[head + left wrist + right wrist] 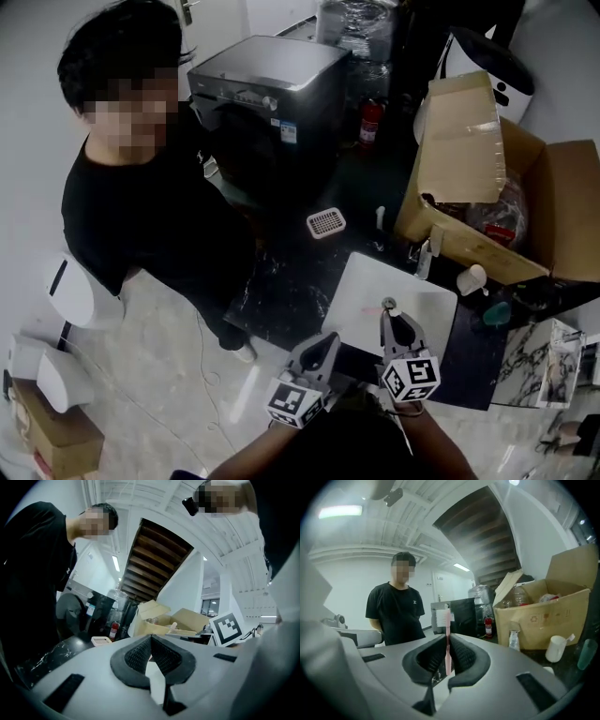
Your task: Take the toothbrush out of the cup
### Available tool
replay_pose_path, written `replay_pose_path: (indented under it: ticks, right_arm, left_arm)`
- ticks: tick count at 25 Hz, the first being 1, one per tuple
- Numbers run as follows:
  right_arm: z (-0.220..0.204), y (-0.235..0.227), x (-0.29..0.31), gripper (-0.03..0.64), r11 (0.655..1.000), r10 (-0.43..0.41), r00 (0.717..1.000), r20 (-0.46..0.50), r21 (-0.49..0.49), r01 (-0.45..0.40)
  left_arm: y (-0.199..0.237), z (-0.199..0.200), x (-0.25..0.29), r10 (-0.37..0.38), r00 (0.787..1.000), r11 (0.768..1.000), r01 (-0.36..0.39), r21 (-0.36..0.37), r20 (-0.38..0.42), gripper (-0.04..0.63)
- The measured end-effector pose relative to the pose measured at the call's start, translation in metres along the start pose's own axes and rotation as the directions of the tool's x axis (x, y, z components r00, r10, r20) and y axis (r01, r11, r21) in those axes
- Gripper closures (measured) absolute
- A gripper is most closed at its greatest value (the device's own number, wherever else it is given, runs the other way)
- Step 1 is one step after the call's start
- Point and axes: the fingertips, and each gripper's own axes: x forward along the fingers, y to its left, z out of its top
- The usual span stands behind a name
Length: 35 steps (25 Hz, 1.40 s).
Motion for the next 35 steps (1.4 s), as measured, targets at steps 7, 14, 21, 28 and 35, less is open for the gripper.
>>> replay_pose_path:
  ticks: [7,14,21,28,35]
  right_arm:
    - [-0.042,0.076,0.045,0.583,0.993,0.115,0.986,-0.117,0.02,-0.114]
    - [-0.088,0.122,0.086,0.583,0.96,0.279,0.932,-0.233,0.091,-0.265]
    - [-0.128,0.14,0.125,0.582,0.925,0.372,0.867,-0.33,0.205,-0.319]
    - [-0.154,0.128,0.172,0.577,0.84,0.413,0.853,-0.32,0.496,-0.221]
    - [-0.196,0.123,0.203,0.58,0.798,0.394,0.833,-0.389,0.594,-0.1]
  left_arm:
    - [0.05,-0.001,-0.049,0.064,0.998,0.998,-0.064,-0.011,0.001,0.571]
    - [0.082,-0.01,-0.076,0.185,0.983,0.982,-0.185,-0.037,-0.008,0.571]
    - [0.096,-0.017,-0.086,0.26,0.966,0.964,-0.26,-0.049,-0.001,0.571]
    - [0.112,-0.016,-0.087,0.305,0.952,0.95,-0.304,-0.067,-0.004,0.571]
    - [0.13,-0.019,-0.092,0.348,0.937,0.934,-0.348,-0.08,-0.018,0.571]
